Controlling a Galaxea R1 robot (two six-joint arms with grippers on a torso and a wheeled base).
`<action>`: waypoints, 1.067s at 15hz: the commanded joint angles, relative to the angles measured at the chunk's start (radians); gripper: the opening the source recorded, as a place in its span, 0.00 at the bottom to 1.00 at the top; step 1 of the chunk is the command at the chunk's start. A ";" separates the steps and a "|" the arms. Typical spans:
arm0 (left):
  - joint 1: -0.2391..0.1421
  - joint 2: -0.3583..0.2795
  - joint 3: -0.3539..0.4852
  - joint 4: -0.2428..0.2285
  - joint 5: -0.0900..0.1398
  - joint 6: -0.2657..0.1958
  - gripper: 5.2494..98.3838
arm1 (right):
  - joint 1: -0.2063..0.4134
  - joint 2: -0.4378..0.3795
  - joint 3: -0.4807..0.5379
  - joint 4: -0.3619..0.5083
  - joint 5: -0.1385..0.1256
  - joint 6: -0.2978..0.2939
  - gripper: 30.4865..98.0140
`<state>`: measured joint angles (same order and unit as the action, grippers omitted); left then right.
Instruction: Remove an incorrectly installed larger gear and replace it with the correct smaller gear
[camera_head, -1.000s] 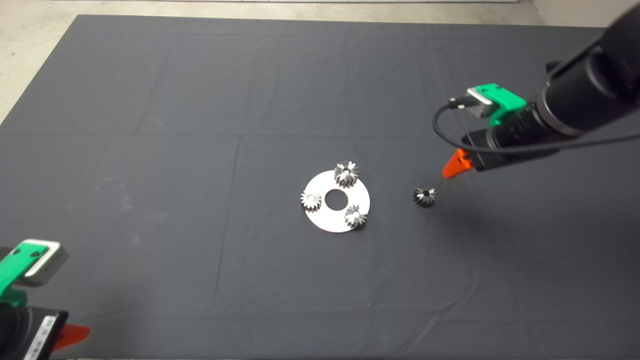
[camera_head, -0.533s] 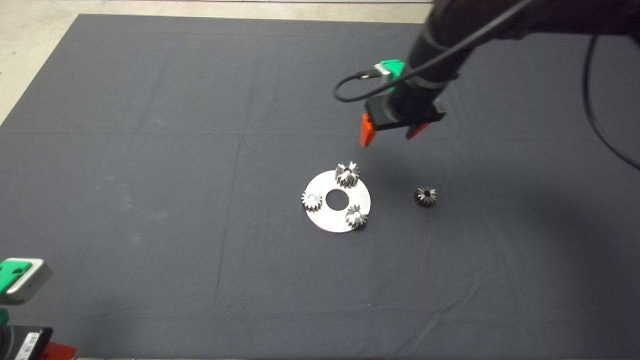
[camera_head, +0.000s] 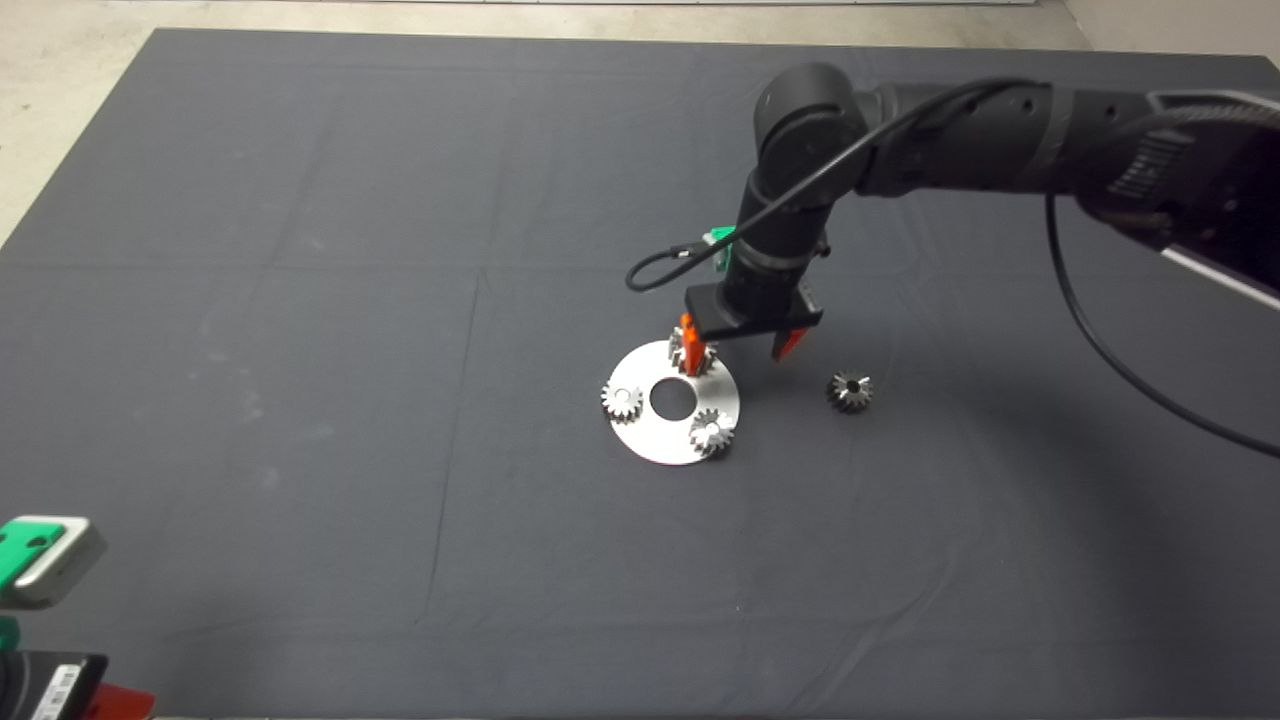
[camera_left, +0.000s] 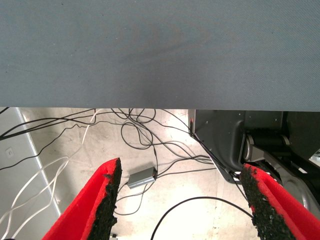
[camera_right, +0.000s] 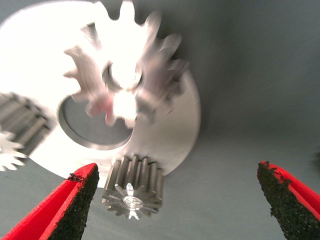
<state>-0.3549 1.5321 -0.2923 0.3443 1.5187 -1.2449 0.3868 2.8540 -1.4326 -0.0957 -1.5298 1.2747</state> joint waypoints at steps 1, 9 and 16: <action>-0.004 -0.002 0.012 -0.010 0.005 -0.005 0.59 | 0.006 0.060 -0.027 0.016 -0.056 -0.005 0.78; -0.004 -0.005 0.013 -0.010 -0.008 -0.005 0.59 | 0.014 0.107 -0.035 -0.028 -0.063 -0.005 0.98; -0.004 -0.010 0.013 -0.010 -0.018 -0.005 0.59 | 0.021 0.049 -0.029 -0.088 -0.092 -0.012 0.98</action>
<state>-0.3549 1.5313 -0.2923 0.3443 1.5028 -1.2449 0.3743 2.9413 -1.4696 -0.1192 -1.5298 1.2743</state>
